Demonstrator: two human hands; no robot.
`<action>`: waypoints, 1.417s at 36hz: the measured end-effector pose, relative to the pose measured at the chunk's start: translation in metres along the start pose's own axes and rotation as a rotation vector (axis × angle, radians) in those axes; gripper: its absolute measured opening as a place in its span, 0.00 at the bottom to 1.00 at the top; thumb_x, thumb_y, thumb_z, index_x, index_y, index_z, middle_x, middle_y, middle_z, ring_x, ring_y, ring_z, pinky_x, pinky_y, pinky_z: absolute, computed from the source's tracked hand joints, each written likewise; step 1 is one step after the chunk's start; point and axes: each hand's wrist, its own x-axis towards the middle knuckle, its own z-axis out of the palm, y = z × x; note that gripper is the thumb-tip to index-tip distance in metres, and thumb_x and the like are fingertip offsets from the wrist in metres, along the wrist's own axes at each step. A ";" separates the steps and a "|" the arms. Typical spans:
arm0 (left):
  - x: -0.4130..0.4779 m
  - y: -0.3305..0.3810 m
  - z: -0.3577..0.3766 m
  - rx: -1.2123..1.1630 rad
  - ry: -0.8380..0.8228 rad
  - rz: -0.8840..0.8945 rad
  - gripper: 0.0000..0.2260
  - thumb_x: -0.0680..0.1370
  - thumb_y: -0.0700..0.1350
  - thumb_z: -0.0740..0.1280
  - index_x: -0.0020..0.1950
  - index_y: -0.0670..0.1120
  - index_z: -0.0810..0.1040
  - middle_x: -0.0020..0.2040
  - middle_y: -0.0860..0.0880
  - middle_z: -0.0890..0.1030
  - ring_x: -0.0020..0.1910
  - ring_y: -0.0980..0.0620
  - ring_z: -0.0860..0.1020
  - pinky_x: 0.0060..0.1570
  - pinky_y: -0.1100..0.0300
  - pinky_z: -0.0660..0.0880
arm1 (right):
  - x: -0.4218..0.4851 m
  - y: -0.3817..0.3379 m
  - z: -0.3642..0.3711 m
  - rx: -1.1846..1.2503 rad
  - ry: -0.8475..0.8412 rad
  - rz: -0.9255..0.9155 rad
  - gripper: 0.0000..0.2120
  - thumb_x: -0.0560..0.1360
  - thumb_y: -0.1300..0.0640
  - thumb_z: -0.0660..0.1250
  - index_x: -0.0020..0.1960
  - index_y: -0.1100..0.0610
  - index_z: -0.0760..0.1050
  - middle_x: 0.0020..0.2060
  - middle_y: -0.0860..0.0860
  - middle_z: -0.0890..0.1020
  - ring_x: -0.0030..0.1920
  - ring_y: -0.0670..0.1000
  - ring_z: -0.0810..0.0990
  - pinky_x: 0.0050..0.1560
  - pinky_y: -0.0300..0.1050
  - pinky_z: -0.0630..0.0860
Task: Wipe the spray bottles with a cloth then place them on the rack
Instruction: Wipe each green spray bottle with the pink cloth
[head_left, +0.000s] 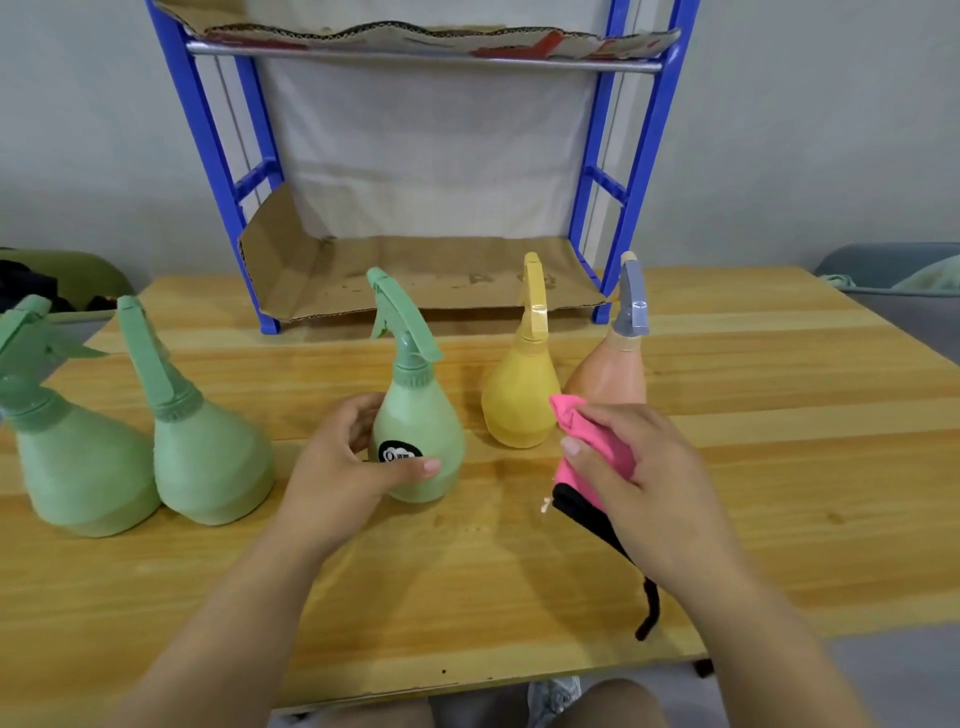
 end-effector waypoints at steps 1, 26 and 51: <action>0.004 -0.002 0.001 0.002 -0.007 -0.007 0.33 0.61 0.41 0.81 0.60 0.55 0.71 0.56 0.57 0.78 0.58 0.56 0.76 0.57 0.54 0.75 | 0.001 0.000 -0.001 -0.006 -0.008 0.002 0.17 0.77 0.49 0.65 0.65 0.45 0.74 0.57 0.40 0.74 0.56 0.37 0.72 0.51 0.26 0.67; 0.063 -0.003 0.007 0.145 -0.008 -0.051 0.27 0.63 0.35 0.78 0.57 0.50 0.73 0.57 0.53 0.78 0.58 0.52 0.76 0.60 0.52 0.74 | 0.023 0.008 0.007 -0.114 -0.090 0.000 0.20 0.76 0.47 0.65 0.67 0.45 0.72 0.56 0.38 0.72 0.54 0.36 0.72 0.46 0.27 0.67; -0.042 -0.029 -0.061 0.253 0.168 -0.157 0.07 0.69 0.51 0.75 0.45 0.54 0.80 0.40 0.54 0.82 0.40 0.53 0.81 0.43 0.53 0.78 | 0.018 -0.041 0.055 -0.185 -0.242 -0.142 0.20 0.72 0.52 0.72 0.62 0.40 0.74 0.54 0.40 0.71 0.53 0.43 0.73 0.51 0.34 0.66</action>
